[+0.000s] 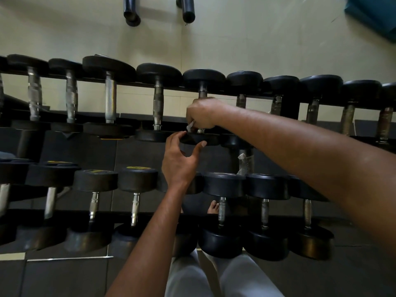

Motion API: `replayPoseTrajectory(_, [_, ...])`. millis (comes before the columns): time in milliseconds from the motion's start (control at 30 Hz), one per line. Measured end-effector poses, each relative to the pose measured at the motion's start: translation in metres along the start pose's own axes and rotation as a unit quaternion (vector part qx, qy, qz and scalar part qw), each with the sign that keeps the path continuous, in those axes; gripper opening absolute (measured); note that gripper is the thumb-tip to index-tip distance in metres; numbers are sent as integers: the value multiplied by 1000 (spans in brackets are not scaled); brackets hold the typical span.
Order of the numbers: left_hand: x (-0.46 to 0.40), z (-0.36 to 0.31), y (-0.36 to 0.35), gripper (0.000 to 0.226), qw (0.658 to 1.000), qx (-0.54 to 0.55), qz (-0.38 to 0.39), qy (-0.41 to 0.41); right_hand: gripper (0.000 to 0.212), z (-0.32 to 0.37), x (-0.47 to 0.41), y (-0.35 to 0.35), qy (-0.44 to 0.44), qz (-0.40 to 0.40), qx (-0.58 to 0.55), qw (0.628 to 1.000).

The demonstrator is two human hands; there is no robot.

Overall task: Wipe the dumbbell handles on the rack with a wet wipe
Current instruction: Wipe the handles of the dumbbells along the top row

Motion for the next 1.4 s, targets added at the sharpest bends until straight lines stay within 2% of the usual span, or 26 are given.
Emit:
replayPoseTrajectory(167, [-3,-1,3,67,1000,-19,3,-13,9,2,2,-3,0,6,-28,1000])
replayPoseTrajectory(333, [-5,-2,4,64,1000,-15,11,-5,22,-14,19,-2,-34,-11,-204,978])
replayPoseTrajectory(400, [-2,-4,2,64,1000,-4,14,5,28,-29,41,-7,-88,-58,-346,932])
replayPoseTrajectory(500, [13,-18,-6,52,1000,6,-10,-7,32,-51,90,-19,-128,-141,-522,831])
replayPoseTrajectory(567, [27,-33,-23,41,999,10,-3,-42,31,-65,120,-31,-142,-182,-569,789])
replayPoseTrajectory(633, [41,-49,-44,39,998,11,27,-57,26,-81,143,-46,-166,-226,-562,778])
replayPoseTrajectory(800, [58,-70,-101,70,997,-45,59,-22,17,-114,174,-74,-202,-253,-456,829])
replayPoseTrajectory(1000, [57,-69,-123,56,999,-46,6,4,19,-127,159,-86,-116,-251,-390,878])
replayPoseTrajectory(1167, [55,-69,-123,57,998,-60,1,4,18,-122,138,-88,-46,-187,-246,950])
replayPoseTrajectory(1400, [56,-63,-126,58,999,-52,0,6,19,-114,114,-75,11,-181,-110,977])
Point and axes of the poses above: each hand's wrist, its own x-axis away from the middle knuckle, its own y-axis out of the back of the hand, z = x × y, the point moved 2 cm from there along -x, towards the middle knuckle, and after that the axes turned 7 degrees about y, right-handed, at the moved point
